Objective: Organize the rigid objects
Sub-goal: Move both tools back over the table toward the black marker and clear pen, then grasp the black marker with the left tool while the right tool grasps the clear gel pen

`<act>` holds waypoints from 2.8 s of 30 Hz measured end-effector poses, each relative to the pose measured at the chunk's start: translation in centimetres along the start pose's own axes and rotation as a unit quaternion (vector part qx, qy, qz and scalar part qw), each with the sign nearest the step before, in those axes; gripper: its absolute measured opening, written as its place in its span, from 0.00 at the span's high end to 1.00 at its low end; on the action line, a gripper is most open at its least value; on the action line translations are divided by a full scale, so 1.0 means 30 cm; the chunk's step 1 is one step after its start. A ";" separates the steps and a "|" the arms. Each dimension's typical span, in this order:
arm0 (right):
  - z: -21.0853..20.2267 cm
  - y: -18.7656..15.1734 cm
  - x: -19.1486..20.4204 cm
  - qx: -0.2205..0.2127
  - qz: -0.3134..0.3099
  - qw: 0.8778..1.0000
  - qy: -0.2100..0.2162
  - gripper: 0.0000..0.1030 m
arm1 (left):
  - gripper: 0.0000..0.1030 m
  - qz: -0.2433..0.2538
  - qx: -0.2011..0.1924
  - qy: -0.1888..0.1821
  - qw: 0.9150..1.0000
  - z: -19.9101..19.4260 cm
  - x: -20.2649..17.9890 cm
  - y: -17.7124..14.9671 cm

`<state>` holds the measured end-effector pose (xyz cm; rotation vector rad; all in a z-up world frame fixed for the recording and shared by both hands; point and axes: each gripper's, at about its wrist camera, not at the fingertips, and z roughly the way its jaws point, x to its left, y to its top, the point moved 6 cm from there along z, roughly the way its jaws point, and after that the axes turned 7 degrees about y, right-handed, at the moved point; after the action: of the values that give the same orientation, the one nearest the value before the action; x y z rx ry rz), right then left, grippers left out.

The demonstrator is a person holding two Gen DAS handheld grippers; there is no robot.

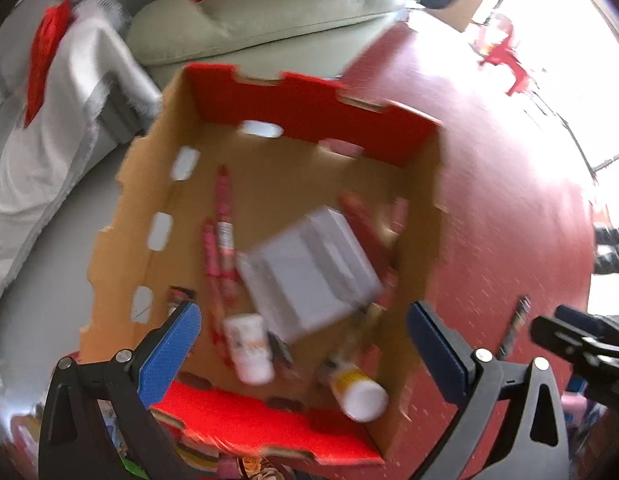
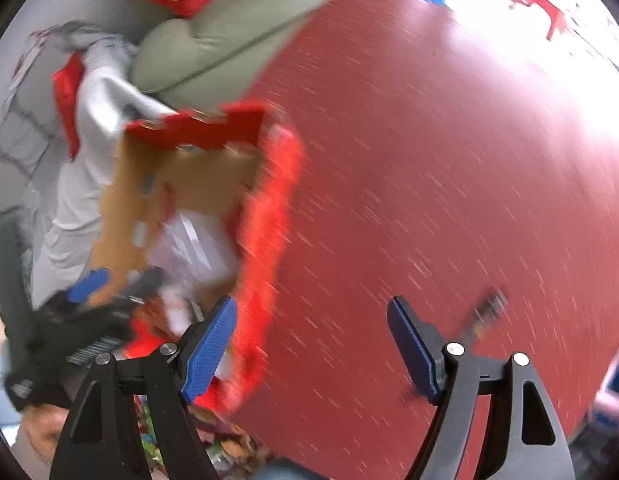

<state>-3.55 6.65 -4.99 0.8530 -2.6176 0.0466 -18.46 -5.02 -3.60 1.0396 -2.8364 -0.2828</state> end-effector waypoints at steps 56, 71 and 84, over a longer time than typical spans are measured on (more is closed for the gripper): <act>-0.030 -0.697 -0.678 0.059 0.313 0.948 -0.014 0.01 | 0.00 0.297 0.032 0.042 0.953 0.388 -0.870 -0.166; 0.195 -0.240 -0.506 0.024 0.155 0.984 -0.088 0.01 | 0.00 0.223 0.046 0.011 0.974 0.472 -0.718 -0.029; 0.270 -0.123 -0.478 0.002 0.083 0.988 -0.128 0.10 | 0.00 0.198 0.033 0.004 0.980 0.465 -0.639 -0.035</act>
<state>6.35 10.49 -18.12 0.6790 -2.9258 -0.0153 -5.53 8.55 -18.16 0.4599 -2.9758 -0.1467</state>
